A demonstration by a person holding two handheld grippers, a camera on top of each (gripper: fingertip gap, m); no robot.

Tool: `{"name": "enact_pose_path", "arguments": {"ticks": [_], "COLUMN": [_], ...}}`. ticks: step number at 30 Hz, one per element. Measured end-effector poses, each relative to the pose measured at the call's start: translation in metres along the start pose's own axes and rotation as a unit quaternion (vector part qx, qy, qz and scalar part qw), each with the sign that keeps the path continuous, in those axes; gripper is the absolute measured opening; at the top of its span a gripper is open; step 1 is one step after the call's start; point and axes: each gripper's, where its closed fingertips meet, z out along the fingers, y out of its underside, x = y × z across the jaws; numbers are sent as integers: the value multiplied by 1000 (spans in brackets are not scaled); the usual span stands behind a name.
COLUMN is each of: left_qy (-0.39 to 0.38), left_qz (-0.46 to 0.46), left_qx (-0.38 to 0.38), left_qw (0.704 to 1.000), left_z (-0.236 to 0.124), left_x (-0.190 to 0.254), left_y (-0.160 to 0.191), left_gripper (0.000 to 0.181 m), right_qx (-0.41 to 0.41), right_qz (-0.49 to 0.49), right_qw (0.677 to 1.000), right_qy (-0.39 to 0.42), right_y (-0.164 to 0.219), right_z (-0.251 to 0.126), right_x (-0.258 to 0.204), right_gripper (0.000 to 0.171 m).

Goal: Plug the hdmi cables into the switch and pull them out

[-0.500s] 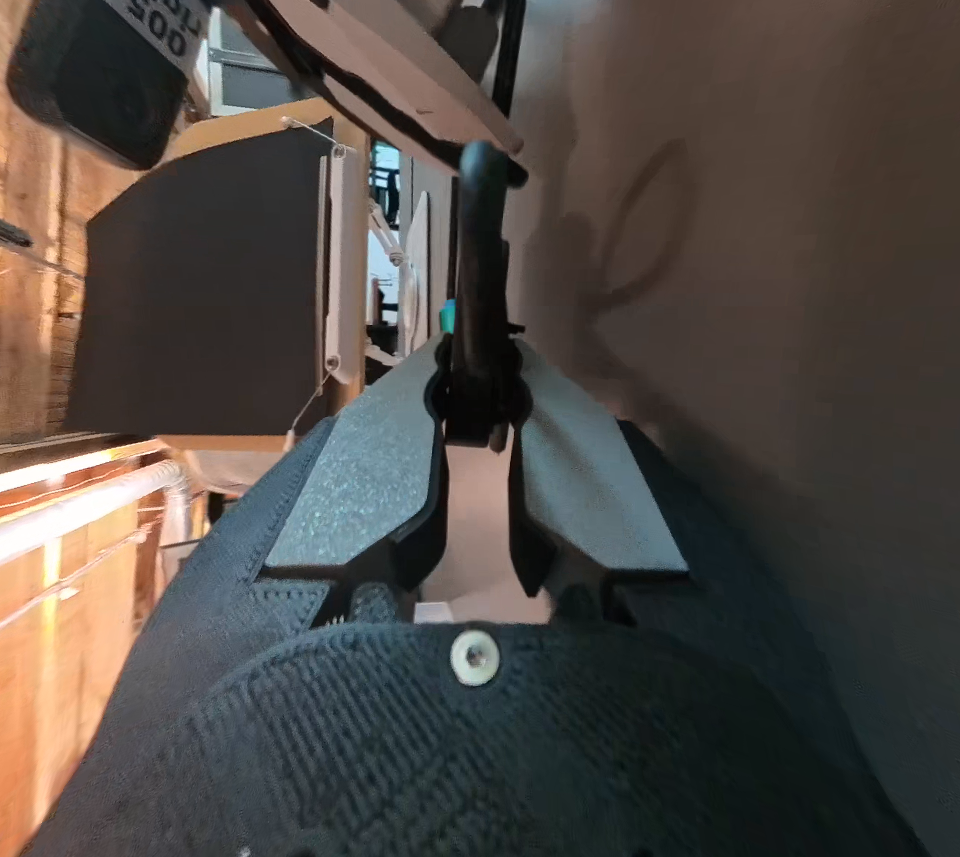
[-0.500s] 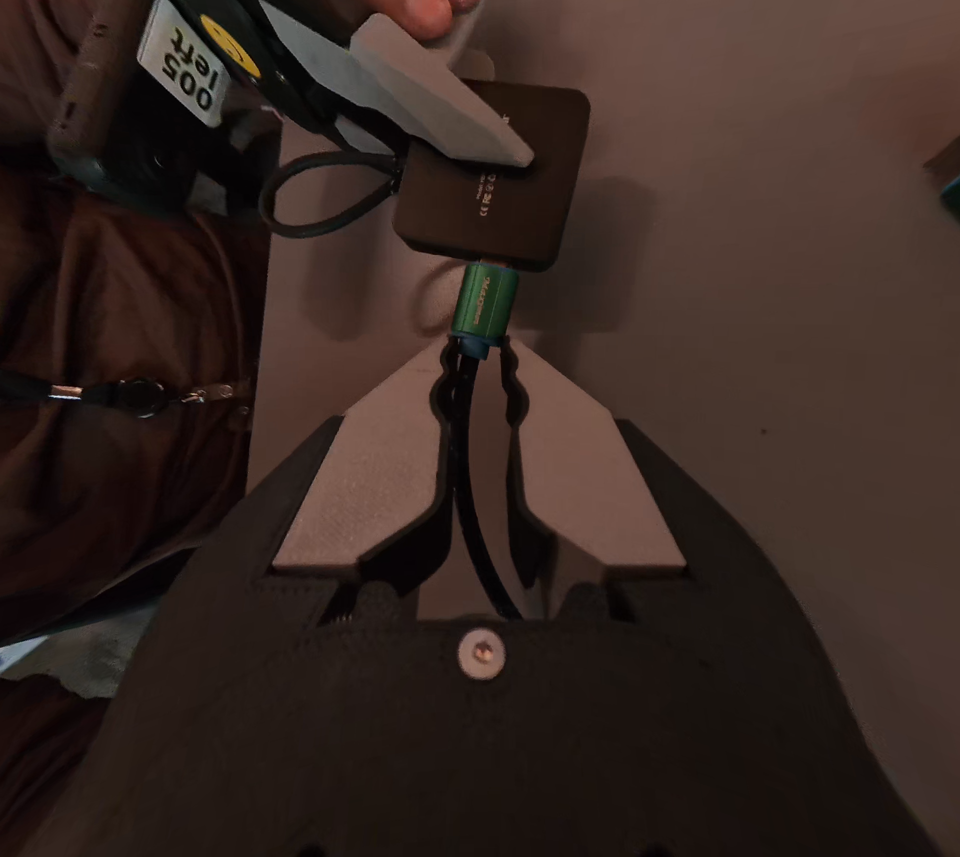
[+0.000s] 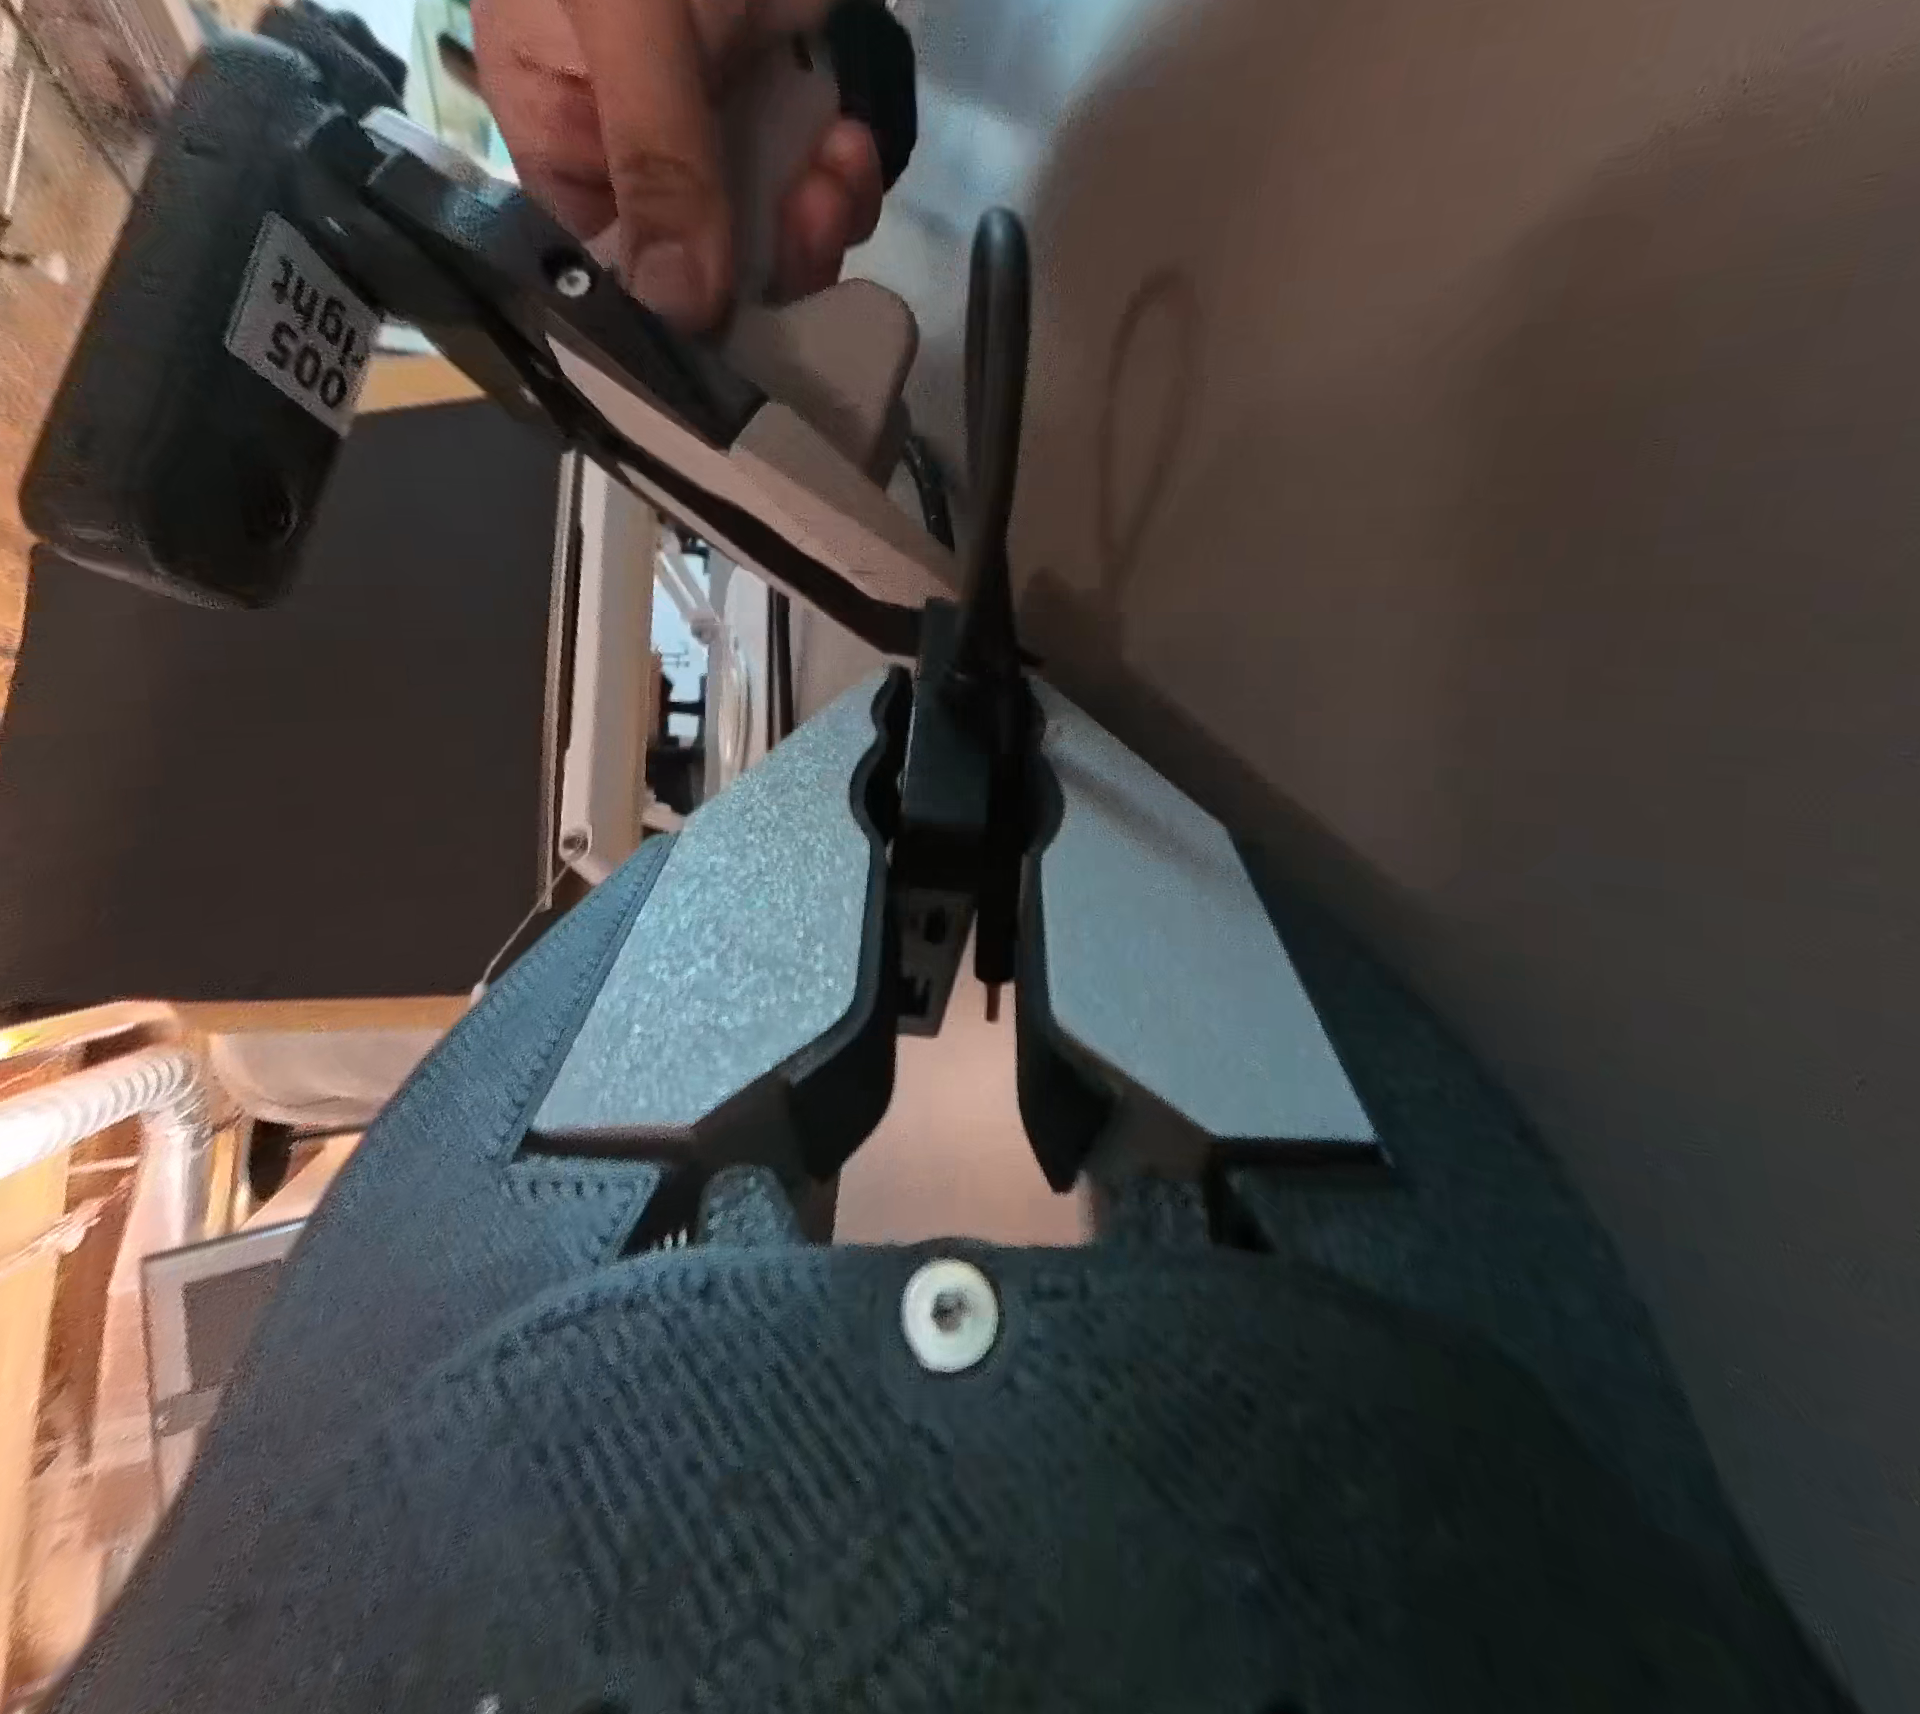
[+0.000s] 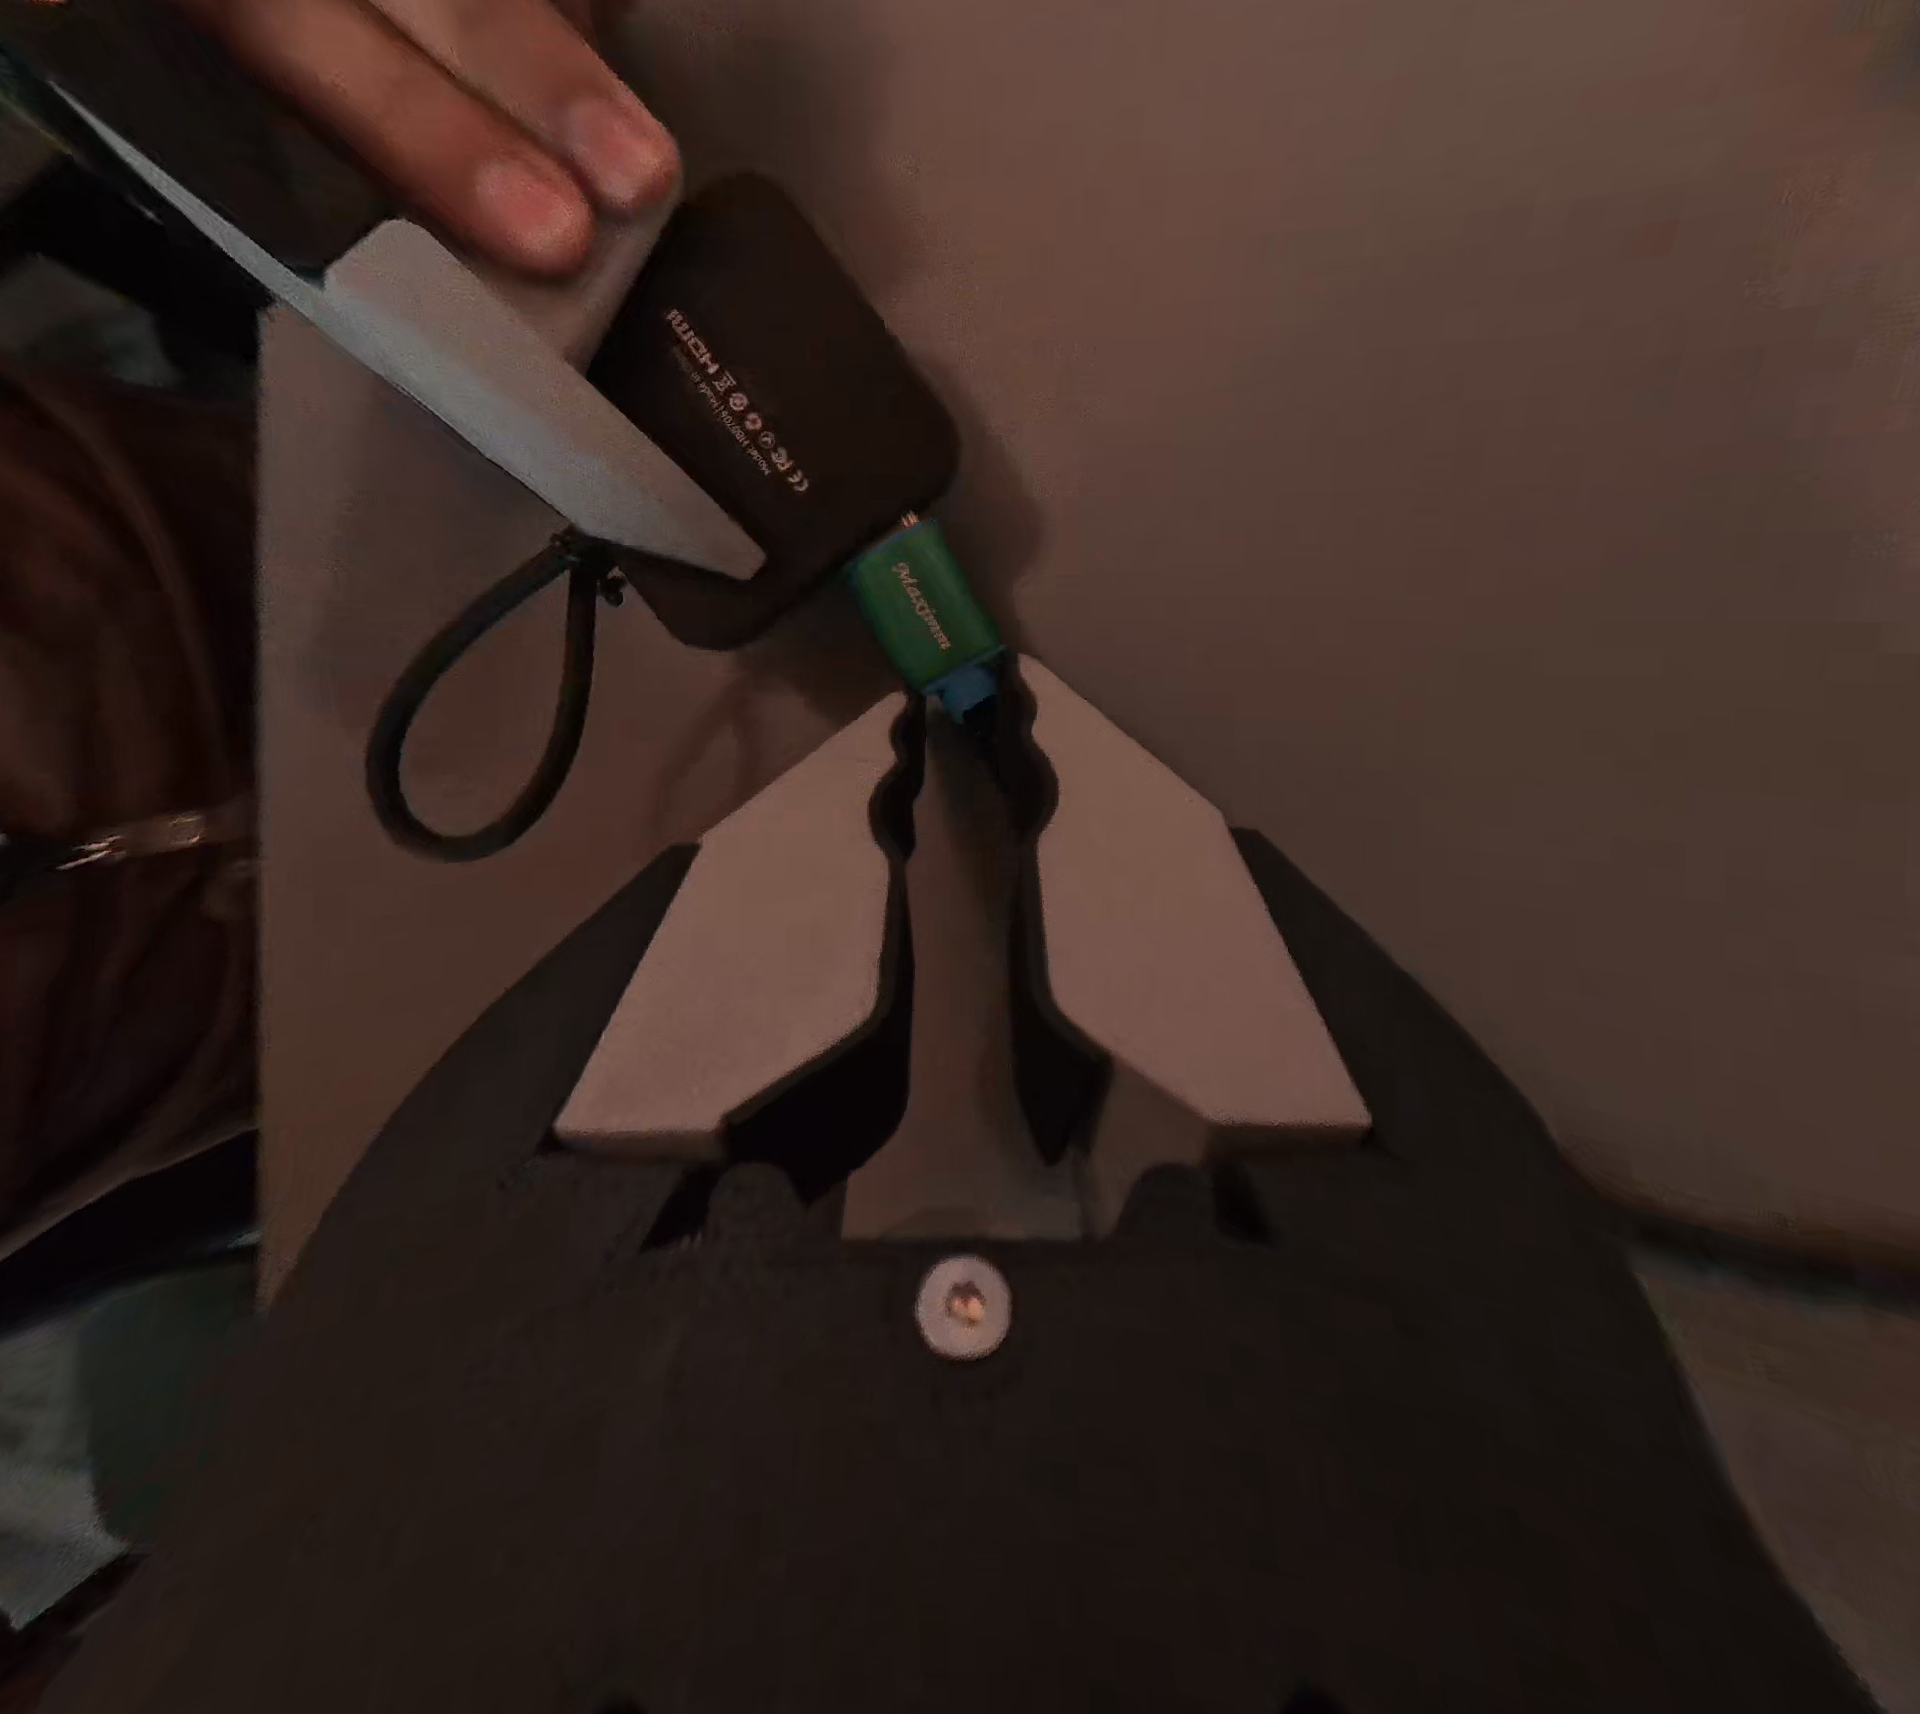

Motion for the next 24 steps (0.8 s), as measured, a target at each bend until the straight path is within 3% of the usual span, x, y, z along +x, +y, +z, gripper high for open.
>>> {"name": "enact_pose_path", "arguments": {"ticks": [8, 13, 24], "left_qy": [-49, -85, -47], "left_qz": [-63, -118, -11], "left_qx": [9, -14, -42], "left_qw": [997, 989, 998], "left_z": [-12, -16, -8], "left_x": [-23, -38, -18], "left_y": [21, 41, 36], "left_gripper": [18, 30, 20], "right_qx": [80, 92, 58], "right_qz": [-33, -23, -71], "right_qw": [996, 995, 996], "right_qy": [-12, 0, -13], "right_y": [-19, -12, -4], "right_z": [-16, -28, -18], "right_x": [-5, 1, -17], "right_gripper": [10, 8, 7]}}
